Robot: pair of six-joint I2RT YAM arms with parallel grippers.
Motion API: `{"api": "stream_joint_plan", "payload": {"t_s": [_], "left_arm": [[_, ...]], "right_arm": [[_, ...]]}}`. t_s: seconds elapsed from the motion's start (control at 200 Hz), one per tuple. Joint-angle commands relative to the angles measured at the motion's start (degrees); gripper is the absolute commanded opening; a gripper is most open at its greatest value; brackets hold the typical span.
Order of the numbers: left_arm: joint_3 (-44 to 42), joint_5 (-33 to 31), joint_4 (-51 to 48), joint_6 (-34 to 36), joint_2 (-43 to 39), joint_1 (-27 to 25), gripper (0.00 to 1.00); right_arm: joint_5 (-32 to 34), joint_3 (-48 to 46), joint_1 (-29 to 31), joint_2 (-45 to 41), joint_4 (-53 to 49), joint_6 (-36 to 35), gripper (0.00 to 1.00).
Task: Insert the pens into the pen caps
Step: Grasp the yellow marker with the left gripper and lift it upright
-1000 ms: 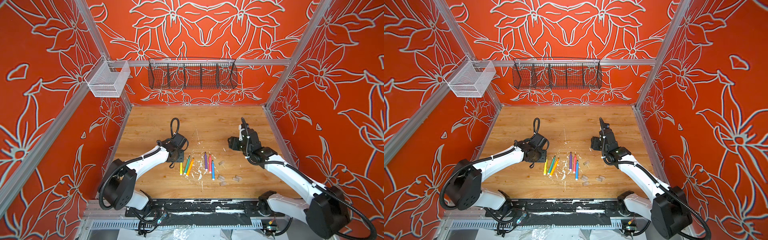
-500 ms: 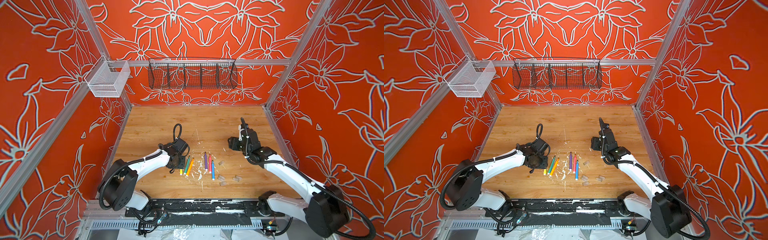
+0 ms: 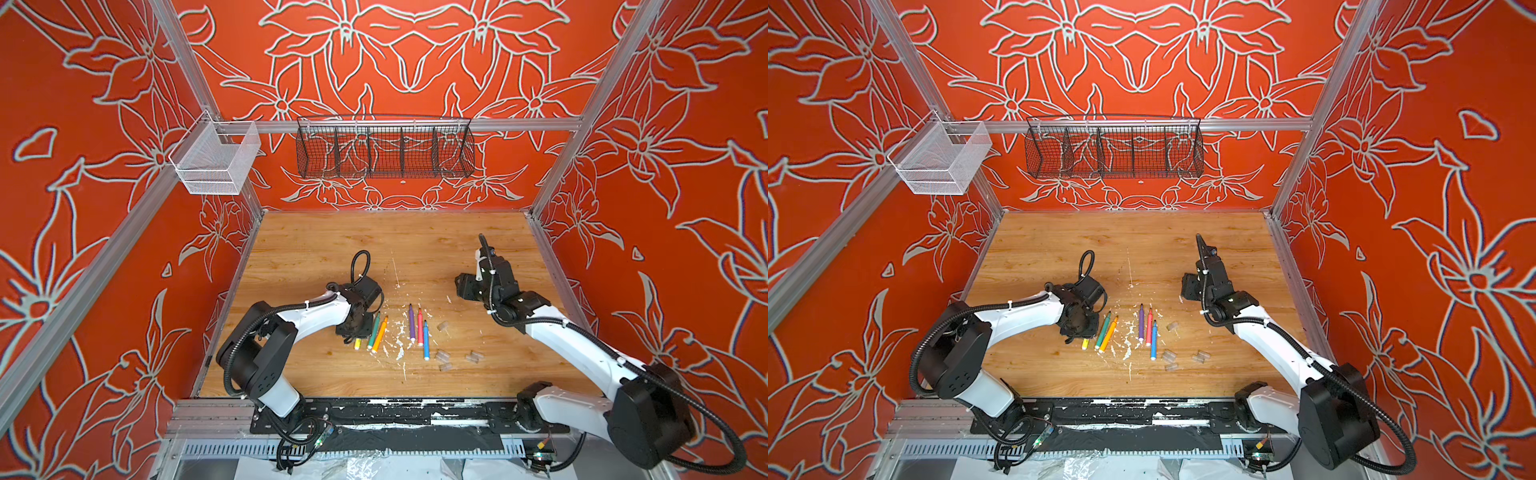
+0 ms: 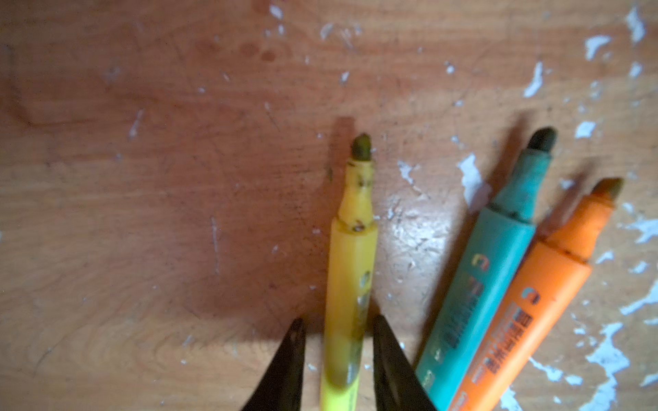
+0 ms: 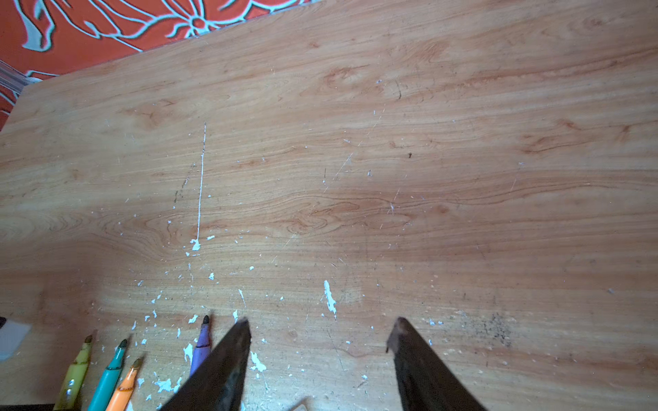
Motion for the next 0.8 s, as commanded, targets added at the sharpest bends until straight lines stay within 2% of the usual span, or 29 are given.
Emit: {"api": "stream_joint_plan", "payload": {"t_s": [0.0, 0.255, 0.41, 0.51, 0.636, 0.711, 0.796], "left_arm": [[0.3, -0.9, -2.4, -0.9, 2.4, -0.1, 0.22], [1.5, -0.9, -3.1, -0.8, 4.5, -0.1, 0.08], [1.2, -0.5, -2.8, -0.6, 2.4, -0.1, 0.03], [1.1, -1.7, -2.3, -1.0, -1.8, -0.1, 0.00], [7.4, -1.8, -5.0, -2.9, -5.8, -0.1, 0.00], [12.1, -1.3, -5.2, -4.2, -7.7, -0.1, 0.00], [14.7, -5.2, -2.6, -4.2, -10.2, -0.1, 0.00]], "right_arm": [[1.1, 1.3, 0.2, -0.1, -1.1, 0.7, 0.65], [2.9, 0.6, 0.2, -1.4, -1.4, 1.4, 0.66], [9.7, -0.7, 0.2, -3.0, -2.3, 4.3, 0.69], [12.2, -2.5, 0.0, -5.2, -0.6, 9.4, 0.84], [5.8, 1.9, -0.3, -4.9, -1.8, 12.7, 0.86], [-1.4, 3.4, -0.3, -3.5, 1.1, 11.1, 0.79], [-6.3, 1.3, -0.3, -2.6, 6.0, 8.9, 0.79]]}}
